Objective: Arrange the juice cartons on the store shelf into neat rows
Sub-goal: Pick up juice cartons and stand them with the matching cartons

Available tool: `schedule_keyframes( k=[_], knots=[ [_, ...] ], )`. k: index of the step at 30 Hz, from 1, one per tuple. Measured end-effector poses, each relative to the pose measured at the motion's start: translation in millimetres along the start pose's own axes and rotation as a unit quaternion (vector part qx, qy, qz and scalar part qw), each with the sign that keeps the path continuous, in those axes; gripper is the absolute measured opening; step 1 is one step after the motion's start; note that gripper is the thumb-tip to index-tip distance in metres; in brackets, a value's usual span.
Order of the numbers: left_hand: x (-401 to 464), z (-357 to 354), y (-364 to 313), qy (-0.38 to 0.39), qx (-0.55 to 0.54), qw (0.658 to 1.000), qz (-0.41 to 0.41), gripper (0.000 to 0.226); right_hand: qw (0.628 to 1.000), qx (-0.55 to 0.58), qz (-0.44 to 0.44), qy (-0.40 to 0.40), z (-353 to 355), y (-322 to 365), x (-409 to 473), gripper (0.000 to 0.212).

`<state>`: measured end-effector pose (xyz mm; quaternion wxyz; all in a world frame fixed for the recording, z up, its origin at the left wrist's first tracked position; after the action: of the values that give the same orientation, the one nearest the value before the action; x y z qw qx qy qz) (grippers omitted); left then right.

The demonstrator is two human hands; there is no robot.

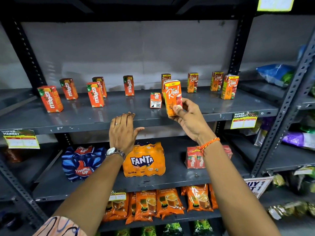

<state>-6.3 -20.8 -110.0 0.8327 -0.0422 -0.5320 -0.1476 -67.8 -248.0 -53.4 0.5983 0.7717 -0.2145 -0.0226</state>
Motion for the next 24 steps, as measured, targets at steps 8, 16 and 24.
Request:
schedule_keyframes(
  k=[8, 16, 24],
  knots=[
    [0, -2, 0, 0.004, 0.002, 1.0, 0.004, 0.065, 0.997, -0.035, 0.001, -0.068, 27, 14, 26, 0.031],
    [3, -3, -17, 0.011, 0.015, 1.0, -0.007, 0.077, 0.981, -0.122, 0.045, -0.143, 62, 22, 94, 0.024],
    [12, -8, -45, -0.013, -0.031, 0.999, 0.024, 0.068, 0.923, -0.326, 0.079, -0.186, 96, 31, 156, 0.033]
  ],
)
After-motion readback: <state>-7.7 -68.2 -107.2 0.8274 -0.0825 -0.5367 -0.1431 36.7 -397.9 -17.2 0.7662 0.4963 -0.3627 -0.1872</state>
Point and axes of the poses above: each hand's wrist, its own x-axis towards the middle knuckle, its own z-axis out of the back of the hand, y = z × x, the point moved 5 cm from there along x, towards the middle knuckle, and after that the axes turned 12 degrees about -y, right-handed, at the moved point
